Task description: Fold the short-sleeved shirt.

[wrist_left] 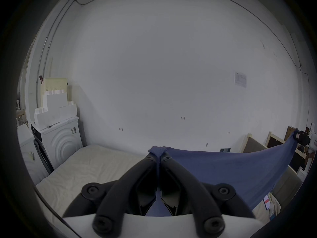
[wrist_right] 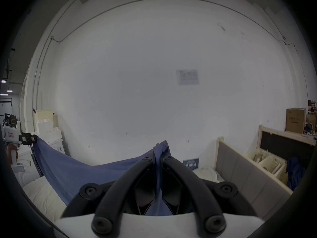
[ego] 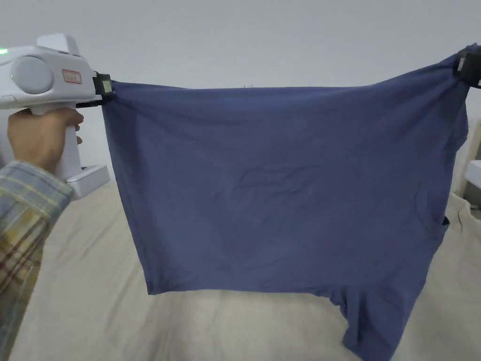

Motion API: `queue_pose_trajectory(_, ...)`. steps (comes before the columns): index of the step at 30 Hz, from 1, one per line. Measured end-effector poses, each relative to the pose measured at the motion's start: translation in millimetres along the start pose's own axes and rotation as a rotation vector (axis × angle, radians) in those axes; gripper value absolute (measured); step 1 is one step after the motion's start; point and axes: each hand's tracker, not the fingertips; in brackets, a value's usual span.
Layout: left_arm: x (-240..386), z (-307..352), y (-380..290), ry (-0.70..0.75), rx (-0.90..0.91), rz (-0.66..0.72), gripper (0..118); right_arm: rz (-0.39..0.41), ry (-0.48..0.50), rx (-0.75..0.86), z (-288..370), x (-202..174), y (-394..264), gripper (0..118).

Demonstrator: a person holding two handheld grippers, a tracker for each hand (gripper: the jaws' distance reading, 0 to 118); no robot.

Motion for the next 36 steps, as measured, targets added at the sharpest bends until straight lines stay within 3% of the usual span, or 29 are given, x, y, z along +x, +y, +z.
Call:
queue_pose_trajectory(7, 2, -28, -7, 0.002, 0.031, -0.006, 0, 0.03, 0.0, 0.047, -22, -1, 3, 2)
queue_pose_trajectory(20, 7, -104, -186, -0.008, -0.199, -0.034, 0, -0.017, -0.055, -0.259, -56, 32, -199, 2)
queue_pose_trajectory(28, -9, -72, -299, -0.01, -0.354, -0.029, 0, -0.08, -0.053, -0.424, -1, 36, -299, 2)
queue_pose_trajectory(36, -31, 31, -384, -0.015, -0.44, 0.012, 0, -0.082, -0.019, -0.531, 102, 25, -351, 2)
